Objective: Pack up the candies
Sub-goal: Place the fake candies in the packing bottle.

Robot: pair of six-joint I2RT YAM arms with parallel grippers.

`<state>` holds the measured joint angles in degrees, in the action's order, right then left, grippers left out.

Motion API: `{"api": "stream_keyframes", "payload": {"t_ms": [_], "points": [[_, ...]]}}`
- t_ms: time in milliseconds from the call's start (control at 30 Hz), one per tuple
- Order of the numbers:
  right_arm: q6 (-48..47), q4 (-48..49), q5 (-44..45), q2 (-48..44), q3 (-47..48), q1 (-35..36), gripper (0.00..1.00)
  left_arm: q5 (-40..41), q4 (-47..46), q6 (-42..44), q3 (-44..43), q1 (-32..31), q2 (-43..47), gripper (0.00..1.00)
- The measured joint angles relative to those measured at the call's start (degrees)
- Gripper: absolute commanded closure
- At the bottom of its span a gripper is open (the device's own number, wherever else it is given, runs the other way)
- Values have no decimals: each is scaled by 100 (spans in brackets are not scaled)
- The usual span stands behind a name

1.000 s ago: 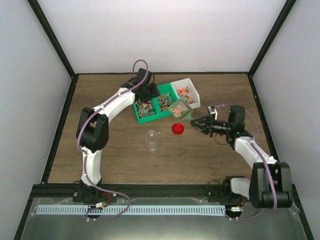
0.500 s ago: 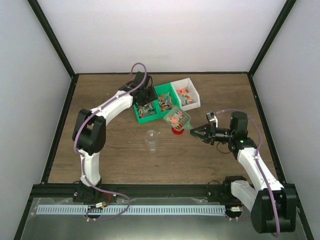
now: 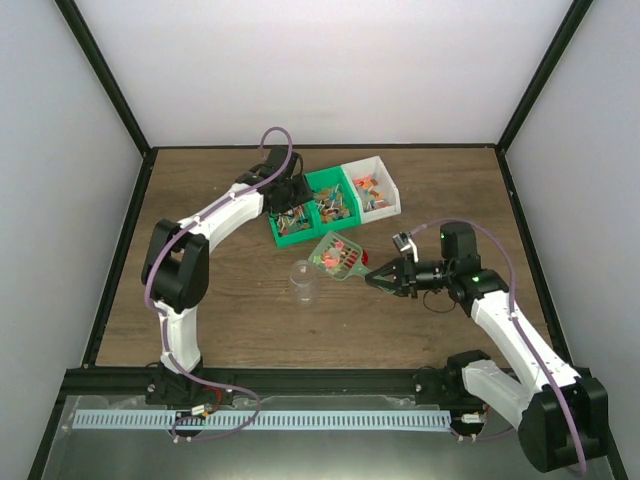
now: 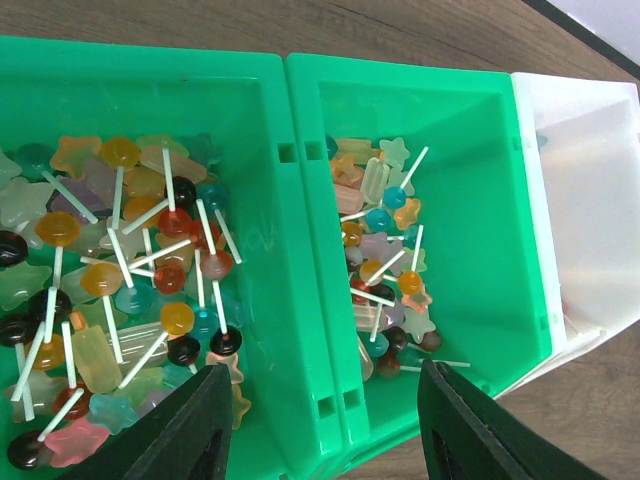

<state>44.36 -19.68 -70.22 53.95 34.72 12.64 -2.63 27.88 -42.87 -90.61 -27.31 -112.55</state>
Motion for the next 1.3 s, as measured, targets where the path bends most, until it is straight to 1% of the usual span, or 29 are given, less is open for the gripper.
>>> {"api": "stream_keyframes", "payload": {"t_ms": [167, 333, 533, 733, 1133, 1300], "points": [[-111, -332, 306, 7, 72, 356, 99, 31, 0, 107, 26, 17, 13, 48], [-389, -791, 730, 94, 402, 584, 99, 63, -4, 136, 107, 68, 24, 48], [-739, -1169, 1099, 166, 623, 623, 99, 63, -15, 136, 144, 118, 26, 48], [-994, -1556, 1453, 313, 796, 817, 99, 68, -17, 136, 151, 133, 28, 48], [-1405, -2168, 1996, 651, 1456, 986, 99, 83, -103, 138, 306, 201, 153, 48], [-1604, -2321, 2138, 791, 1506, 1034, 99, 83, -131, 136, 407, 205, 214, 48]]}}
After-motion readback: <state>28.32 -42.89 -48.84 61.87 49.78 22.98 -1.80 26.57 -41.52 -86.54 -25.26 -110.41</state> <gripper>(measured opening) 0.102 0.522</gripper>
